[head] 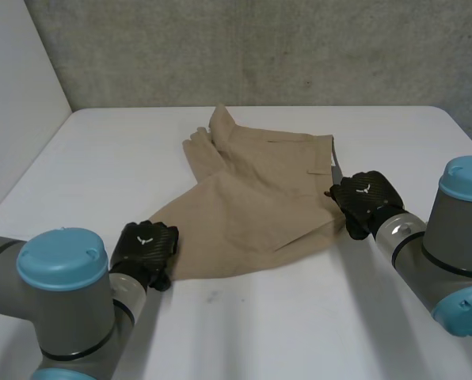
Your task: Fold the shorts.
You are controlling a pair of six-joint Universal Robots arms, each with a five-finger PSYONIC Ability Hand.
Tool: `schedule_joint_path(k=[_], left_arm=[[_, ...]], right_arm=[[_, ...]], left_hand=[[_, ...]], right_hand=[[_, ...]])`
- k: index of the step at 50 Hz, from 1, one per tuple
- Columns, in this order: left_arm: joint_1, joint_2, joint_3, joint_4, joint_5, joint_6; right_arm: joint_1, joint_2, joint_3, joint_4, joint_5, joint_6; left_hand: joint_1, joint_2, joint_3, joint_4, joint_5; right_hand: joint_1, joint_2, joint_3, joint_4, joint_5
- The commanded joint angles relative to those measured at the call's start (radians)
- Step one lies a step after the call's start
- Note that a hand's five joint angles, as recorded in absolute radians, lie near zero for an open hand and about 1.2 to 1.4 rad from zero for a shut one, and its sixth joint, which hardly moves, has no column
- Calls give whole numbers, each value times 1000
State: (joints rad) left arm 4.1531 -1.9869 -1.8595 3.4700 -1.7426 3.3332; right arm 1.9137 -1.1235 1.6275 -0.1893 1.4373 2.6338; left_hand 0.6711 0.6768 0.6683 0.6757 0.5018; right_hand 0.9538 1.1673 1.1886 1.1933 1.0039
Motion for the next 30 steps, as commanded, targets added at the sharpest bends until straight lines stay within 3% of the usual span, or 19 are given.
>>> schedule_joint_path(k=[1, 18, 24, 30], left_arm=[[19, -23, 11, 37, 2, 5], [44, -84, 49, 41, 3, 11], [55, -81, 48, 46, 3, 61], [59, 12, 43, 52, 0, 78]], right_arm=[[1, 1, 3, -1, 0, 0], [-1, 1, 3, -4, 0, 0], [-1, 1, 3, -4, 2, 0], [-2, -6, 2, -2, 2, -1]], left_hand=[[162, 156, 164, 157, 156], [350, 344, 352, 345, 344], [724, 718, 727, 720, 719], [725, 719, 728, 721, 720]], right_hand=[[442, 229, 208, 203, 218], [442, 229, 208, 203, 218], [442, 229, 208, 203, 218], [442, 229, 208, 203, 218]])
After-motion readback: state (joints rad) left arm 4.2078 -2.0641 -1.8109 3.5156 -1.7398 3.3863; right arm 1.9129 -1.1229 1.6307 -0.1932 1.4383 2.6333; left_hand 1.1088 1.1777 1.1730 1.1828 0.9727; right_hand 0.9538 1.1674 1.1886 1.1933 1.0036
